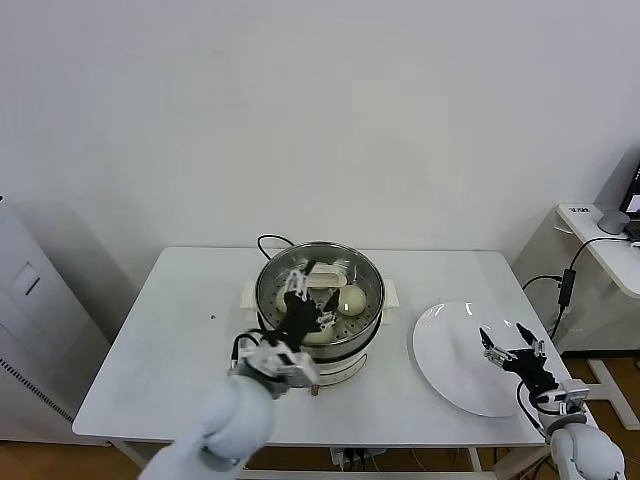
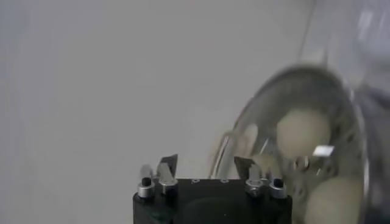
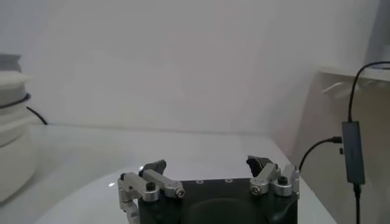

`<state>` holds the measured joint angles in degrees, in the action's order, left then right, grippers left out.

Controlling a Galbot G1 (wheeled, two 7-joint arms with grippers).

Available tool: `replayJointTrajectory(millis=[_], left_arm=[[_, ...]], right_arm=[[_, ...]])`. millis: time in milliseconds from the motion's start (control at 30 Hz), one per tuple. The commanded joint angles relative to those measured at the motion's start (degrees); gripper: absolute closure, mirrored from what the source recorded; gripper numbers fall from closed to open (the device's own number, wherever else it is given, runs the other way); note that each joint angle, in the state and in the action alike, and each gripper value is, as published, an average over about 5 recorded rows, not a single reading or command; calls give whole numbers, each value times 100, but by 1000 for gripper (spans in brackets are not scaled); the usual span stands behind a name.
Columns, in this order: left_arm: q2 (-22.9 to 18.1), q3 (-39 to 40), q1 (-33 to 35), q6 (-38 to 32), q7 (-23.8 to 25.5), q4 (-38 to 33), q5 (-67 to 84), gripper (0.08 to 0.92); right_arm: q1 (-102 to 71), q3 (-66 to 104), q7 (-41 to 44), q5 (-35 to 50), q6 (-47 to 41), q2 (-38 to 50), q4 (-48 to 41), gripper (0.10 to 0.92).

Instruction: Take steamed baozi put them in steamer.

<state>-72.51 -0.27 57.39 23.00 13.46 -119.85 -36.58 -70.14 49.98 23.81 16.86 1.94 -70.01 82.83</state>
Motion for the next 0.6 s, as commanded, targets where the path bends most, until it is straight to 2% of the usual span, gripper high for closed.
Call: replayJointTrajectory(millis=[33,133,233,400,600], left_arm=[[379,-2478,377,-674,-835,-1115,7047,200],[395,-3370,543,-356,-1421,-737,7715,180],[620,-3858,791,-221,-1649,-154,7468,178],[1098,-3988,1249,-419,-1525,947,6386,177],[1404,-3713,1351,-703,-1276,1926,6190,177]], right_arm=[[40,-269,-212,158,-134,0,171,203],[41,-372,-377,290,-77,-13,312,203],[65,-412,-535,285,-59,-77,437,203],[98,-405,-706,183,10,-203,550,203],[63,-269,-834,-217,14,-299,723,203]])
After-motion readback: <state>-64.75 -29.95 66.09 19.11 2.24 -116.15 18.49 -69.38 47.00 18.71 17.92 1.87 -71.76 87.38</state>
